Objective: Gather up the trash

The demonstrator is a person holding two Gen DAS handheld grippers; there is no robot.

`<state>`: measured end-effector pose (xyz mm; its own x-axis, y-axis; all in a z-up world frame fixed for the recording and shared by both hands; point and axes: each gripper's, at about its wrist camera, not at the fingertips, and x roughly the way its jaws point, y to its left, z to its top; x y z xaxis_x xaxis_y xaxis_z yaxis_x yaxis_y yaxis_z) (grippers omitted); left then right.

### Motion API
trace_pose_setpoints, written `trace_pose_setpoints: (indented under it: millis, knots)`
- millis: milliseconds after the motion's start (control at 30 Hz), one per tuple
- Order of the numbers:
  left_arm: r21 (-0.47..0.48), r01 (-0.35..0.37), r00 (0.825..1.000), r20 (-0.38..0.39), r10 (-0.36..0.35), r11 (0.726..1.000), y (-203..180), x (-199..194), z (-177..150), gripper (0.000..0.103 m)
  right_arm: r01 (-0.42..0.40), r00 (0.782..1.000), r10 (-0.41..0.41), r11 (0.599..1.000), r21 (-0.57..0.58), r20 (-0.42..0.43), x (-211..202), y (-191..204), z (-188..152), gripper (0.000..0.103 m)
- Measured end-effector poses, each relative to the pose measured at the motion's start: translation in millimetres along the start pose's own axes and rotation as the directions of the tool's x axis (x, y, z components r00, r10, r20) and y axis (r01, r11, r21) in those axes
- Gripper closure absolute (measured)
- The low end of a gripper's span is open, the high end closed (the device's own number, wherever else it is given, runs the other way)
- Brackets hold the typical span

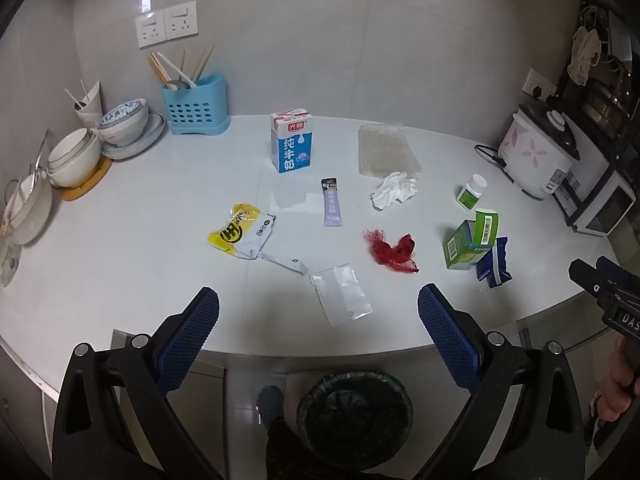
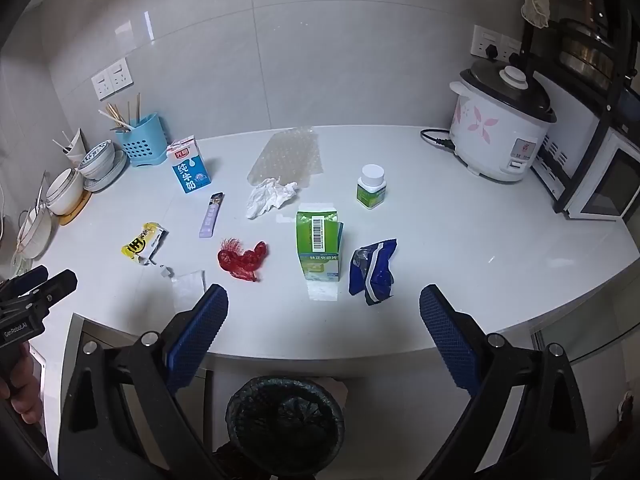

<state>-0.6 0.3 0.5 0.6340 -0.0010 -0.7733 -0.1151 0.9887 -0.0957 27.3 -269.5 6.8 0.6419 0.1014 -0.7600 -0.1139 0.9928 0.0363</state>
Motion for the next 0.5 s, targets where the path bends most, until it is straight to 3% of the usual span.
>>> trace_pose_setpoints:
  millis: [500]
  knots:
    - [0.018, -0.025, 1.000, 0.015, 0.025, 1.000, -2.1, -4.7, 8.4, 0.006, -0.010, 1.000, 0.010, 1.000, 0.001, -0.002, 3.9, -4.3, -2.3, 0.010]
